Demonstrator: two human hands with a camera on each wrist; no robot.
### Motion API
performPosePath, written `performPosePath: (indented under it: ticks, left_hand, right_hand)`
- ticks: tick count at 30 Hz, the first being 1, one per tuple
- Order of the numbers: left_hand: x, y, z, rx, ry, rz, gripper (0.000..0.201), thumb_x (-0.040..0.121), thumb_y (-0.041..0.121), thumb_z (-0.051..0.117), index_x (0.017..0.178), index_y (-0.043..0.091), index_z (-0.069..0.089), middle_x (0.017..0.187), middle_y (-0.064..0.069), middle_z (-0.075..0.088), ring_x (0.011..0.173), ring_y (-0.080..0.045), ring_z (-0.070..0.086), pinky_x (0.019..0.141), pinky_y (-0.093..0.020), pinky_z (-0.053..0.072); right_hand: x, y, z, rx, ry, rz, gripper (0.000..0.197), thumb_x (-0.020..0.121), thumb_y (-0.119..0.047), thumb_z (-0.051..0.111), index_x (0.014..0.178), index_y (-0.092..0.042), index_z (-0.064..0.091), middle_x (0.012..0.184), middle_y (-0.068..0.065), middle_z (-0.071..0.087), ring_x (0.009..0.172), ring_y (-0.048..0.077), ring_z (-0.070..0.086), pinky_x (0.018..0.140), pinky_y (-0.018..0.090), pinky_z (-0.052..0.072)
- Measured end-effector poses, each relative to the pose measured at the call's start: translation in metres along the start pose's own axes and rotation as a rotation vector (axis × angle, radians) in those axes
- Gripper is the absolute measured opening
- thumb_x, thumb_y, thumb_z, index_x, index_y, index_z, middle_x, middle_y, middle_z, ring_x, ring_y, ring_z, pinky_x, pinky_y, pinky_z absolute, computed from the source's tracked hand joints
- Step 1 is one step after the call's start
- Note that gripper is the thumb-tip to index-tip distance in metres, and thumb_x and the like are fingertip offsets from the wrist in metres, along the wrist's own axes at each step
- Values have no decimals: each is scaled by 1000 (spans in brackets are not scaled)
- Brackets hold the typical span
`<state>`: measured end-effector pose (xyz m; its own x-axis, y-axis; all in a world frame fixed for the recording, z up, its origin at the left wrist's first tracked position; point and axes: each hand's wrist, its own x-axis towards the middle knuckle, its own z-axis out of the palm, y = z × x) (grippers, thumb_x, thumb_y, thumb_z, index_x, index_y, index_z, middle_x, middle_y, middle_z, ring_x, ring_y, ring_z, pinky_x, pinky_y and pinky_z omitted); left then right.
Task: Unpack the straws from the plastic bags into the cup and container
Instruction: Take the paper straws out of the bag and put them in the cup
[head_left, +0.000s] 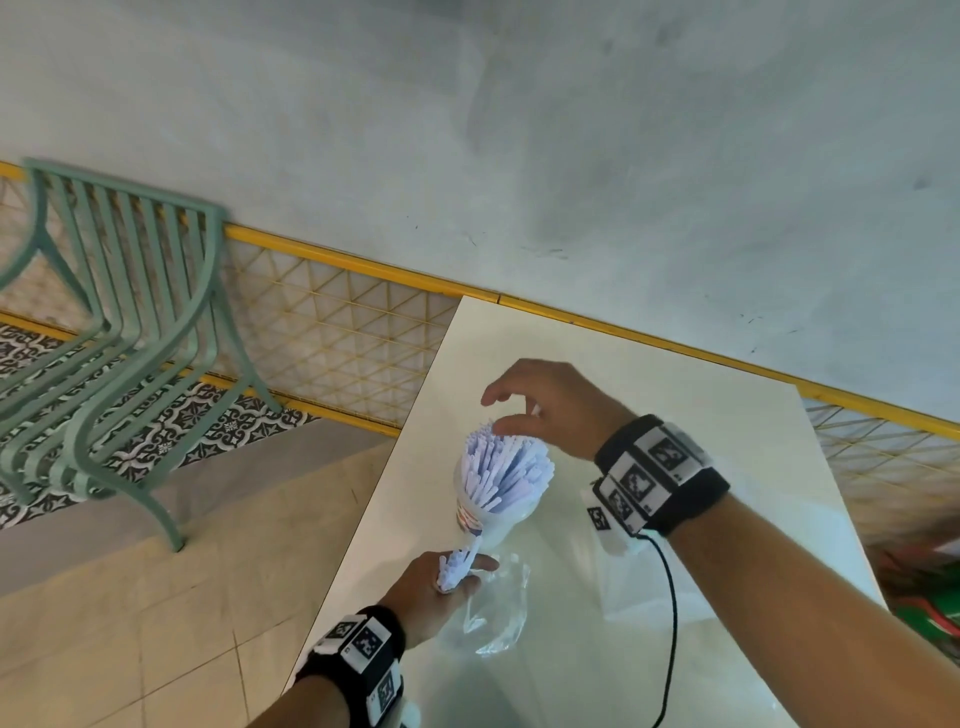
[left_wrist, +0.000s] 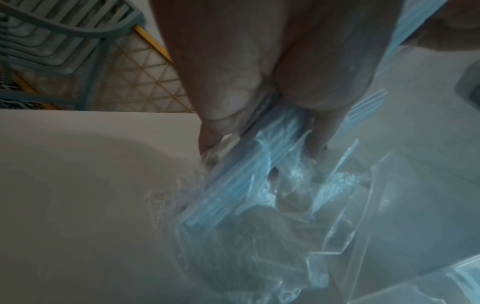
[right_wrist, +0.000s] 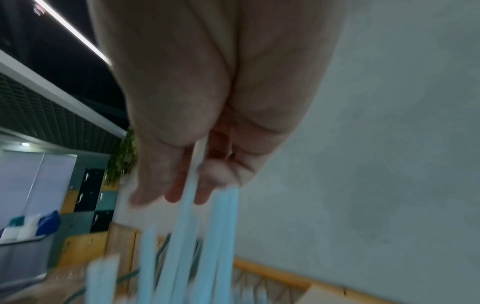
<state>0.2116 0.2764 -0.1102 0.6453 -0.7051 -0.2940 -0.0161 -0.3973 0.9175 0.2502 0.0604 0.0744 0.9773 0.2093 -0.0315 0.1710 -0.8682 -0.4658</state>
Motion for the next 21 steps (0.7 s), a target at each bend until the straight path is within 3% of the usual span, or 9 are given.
performPosePath:
  ticks: [2, 4, 6, 8, 10, 13, 17, 21]
  left_hand:
    - [-1, 1, 0, -1, 5, 3, 29, 95, 21, 55, 104, 44, 70, 105, 11, 72, 58, -3, 53, 62, -15, 42]
    - [0, 0, 0, -12, 10, 4, 30, 95, 21, 55, 103, 46, 69, 102, 6, 73, 53, -6, 45, 58, -17, 40]
    - [-1, -1, 0, -12, 11, -6, 31, 95, 21, 55, 102, 49, 68, 99, 0, 73, 51, -9, 40, 55, -18, 38]
    - [-1, -1, 0, -6, 7, -6, 31, 95, 23, 55, 103, 51, 67, 100, 0, 73, 54, -11, 41, 56, -18, 38]
    - [-1, 0, 0, -4, 8, 0, 32, 95, 24, 55, 103, 52, 66, 99, 4, 73, 57, -12, 45, 58, -19, 39]
    - [-1, -1, 0, 0, 11, 0, 33, 95, 23, 54, 104, 53, 64, 102, 5, 72, 67, -15, 51, 63, -20, 42]
    - [-2, 1, 0, 16, 7, 2, 31, 96, 23, 54, 104, 49, 67, 105, 8, 71, 73, -21, 58, 68, -18, 44]
    - [-3, 3, 0, 19, 10, 4, 31, 96, 21, 53, 104, 46, 68, 91, -4, 71, 56, -12, 43, 55, -16, 37]
  right_hand:
    - [-2, 6, 27, -106, 15, -13, 33, 102, -42, 44, 116, -22, 68, 112, -1, 63, 99, 23, 53, 91, 36, 41]
    - [-7, 9, 48, -146, 16, 29, 43, 105, -45, 25, 120, -29, 62, 120, -10, 60, 111, 20, 44, 92, 37, 32]
    - [-13, 11, 64, -99, -1, 54, 49, 104, -50, 17, 128, -32, 57, 132, -17, 53, 125, 13, 36, 98, 33, 23]
    - [-20, 12, 76, -62, 41, 26, 71, 93, -70, 7, 136, -34, 50, 144, -19, 44, 136, 5, 28, 103, 28, 16]
    - [-24, 13, 82, -85, 134, -8, 73, 88, -76, 15, 143, -36, 40, 153, -20, 32, 144, 1, 18, 107, 29, 13]
    - [-28, 9, 89, -212, 150, -61, 66, 91, -69, 38, 147, -35, 32, 158, -19, 24, 148, 3, 12, 112, 31, 11]
    - [-26, 11, 108, -390, 129, -95, 50, 97, -49, 44, 144, -31, 39, 152, -14, 38, 146, 12, 27, 112, 43, 24]
    - [-18, 11, 106, -314, 235, -35, 61, 92, -32, 60, 147, -34, 33, 156, -14, 34, 136, 8, 42, 108, 41, 33]
